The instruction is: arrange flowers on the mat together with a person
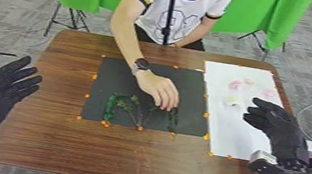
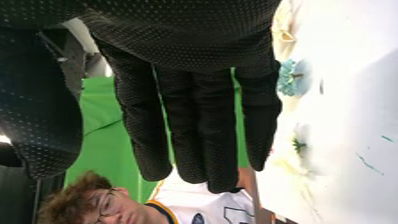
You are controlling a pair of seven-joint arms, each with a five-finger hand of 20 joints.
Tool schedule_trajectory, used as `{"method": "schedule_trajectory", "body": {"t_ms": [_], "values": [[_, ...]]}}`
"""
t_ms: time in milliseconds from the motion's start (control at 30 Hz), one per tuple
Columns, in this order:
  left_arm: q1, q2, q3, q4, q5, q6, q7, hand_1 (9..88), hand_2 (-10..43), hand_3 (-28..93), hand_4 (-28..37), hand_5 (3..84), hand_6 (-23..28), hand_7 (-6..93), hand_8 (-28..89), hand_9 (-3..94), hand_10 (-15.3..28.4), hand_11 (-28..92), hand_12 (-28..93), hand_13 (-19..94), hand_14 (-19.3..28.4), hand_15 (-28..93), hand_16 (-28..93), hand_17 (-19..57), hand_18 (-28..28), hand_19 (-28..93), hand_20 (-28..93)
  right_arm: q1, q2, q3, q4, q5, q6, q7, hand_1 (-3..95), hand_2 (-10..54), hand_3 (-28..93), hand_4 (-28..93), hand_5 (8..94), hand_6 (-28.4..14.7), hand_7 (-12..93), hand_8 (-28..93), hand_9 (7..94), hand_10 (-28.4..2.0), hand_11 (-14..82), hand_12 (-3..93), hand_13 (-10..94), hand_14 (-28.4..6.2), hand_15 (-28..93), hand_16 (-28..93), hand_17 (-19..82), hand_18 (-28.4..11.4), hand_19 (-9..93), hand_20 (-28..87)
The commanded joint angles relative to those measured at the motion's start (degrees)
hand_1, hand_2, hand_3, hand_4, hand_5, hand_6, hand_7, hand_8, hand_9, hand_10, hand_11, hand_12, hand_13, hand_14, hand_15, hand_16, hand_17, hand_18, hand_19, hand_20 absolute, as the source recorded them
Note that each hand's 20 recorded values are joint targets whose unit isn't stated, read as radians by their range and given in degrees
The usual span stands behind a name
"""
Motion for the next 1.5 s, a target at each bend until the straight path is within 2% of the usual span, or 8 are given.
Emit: {"method": "schedule_trajectory", "body": {"t_ms": [33,667,800,1067,1200,1300,1400,1500], "values": [[0.56,-0.29,-0.34,0.25,0.16,-0.4,-0.47,25.9,-1.0,70,-25.1,33.2,4.2,15.4,-8,29.2,12.6,18,19,24,15.2,28,4,-7.7,22.5,45,12,-0.35,0.05,0.05,-0.21,-0.22,0.3,-0.14,25.1,-3.6,84,-23,48.3,-3.2,28,-13,48.9,-14.2,25.8,26.1,43,-11.6,40,24,14,-20.2,52,32],[0.74,-0.21,-0.62,0.17,0.17,-0.27,-0.23,25.9,-1.0,70,-25.1,33.3,4.2,15.3,-8,29.2,12.5,18,20,24,15.2,28,4,-7.7,22.6,45,12,0.69,0.6,-0.15,0.34,-0.14,-0.33,-0.48,25.1,-3.7,84,-23,48.3,-3.1,28,-13,48.9,-14.1,25.8,26.2,43,-11.5,40,24,14,-20.2,52,32],[0.9,-0.25,-0.69,0.12,0.11,-0.18,-0.2,25.9,-1.0,70,-25.2,33.3,4.1,15.3,-8,29.2,12.6,18,19,24,15.2,28,4,-7.7,22.6,45,12,2.86,3.06,-1.86,1.29,-2.5,1.47,-1.9,25.2,-3.8,84,-23,48.3,-3.1,28,-13,49.1,-14.0,25.9,26.1,43,-11.6,40,24,14,-20.1,52,32],[0.56,-0.11,-0.43,0.27,0.19,-0.23,-0.35,25.9,-1.0,70,-25.1,33.3,4.1,15.4,-8,29.2,12.6,18,20,24,15.3,28,4,-7.7,22.6,45,12,11.55,12.04,-5.45,5.1,-34.06,1.59,-9.66,25.7,-6.1,84,-24,39.8,-3.5,28,-13,40.9,-11.7,21.4,25.4,39,-10.6,38,24,14,-20.2,52,33],[0.96,-0.19,-0.65,0.13,0.25,-0.35,-0.31,25.8,-1.2,70,-25.1,33.2,4.1,15.4,-8,29.2,12.6,18,20,24,15.3,28,4,-7.7,22.6,45,12,16.03,17.17,-11.33,7.82,-52.25,9.5,-10.46,26.8,-8.3,84,-26,34.9,-3.5,29,-13,37.0,-10.6,19.1,25.6,35,-10.0,37,25,13,-19.8,52,33],[1.14,-0.19,-0.63,0.02,0.25,-0.23,-0.22,25.9,-1.2,70,-25.2,33.2,4.1,15.4,-8,29.2,12.5,18,20,24,15.3,28,4,-7.7,22.6,45,12,18.76,20.62,-16.52,10.38,-65.15,17.28,-7.27,27.1,-9.3,84,-28,34.4,-3.3,29,-14,36.6,-10.4,19.2,25.8,34,-9.6,37,25,13,-19.5,53,34],[1.35,-0.16,-0.69,-0.05,0.25,-0.13,-0.16,25.7,-1.3,70,-25.2,33.2,4.1,15.3,-8,29.2,12.5,18,20,24,15.3,28,4,-7.8,22.6,45,12,21.51,23.39,-20.89,13.4,-71.87,21.36,-3.31,27.0,-9.5,84,-28,34.4,-2.8,31,-14,37.2,-9.8,19.9,25.7,35,-9.2,39,25,13,-19.0,54,35],[1.55,0.24,-0.77,-0.09,0.06,0.01,-0.01,25.7,-1.3,70,-25.1,33.2,4.2,15.2,-8,29.2,12.4,18,20,24,15.3,28,4,-7.8,22.6,45,12,23.73,25.96,-24.12,14.81,-76.09,19.75,2.13,27.9,-9.5,84,-28,36.7,-1.4,34,-16,39.5,-8.9,22.0,25.0,36,-8.7,44,24,14,-18.2,55,37]]}}
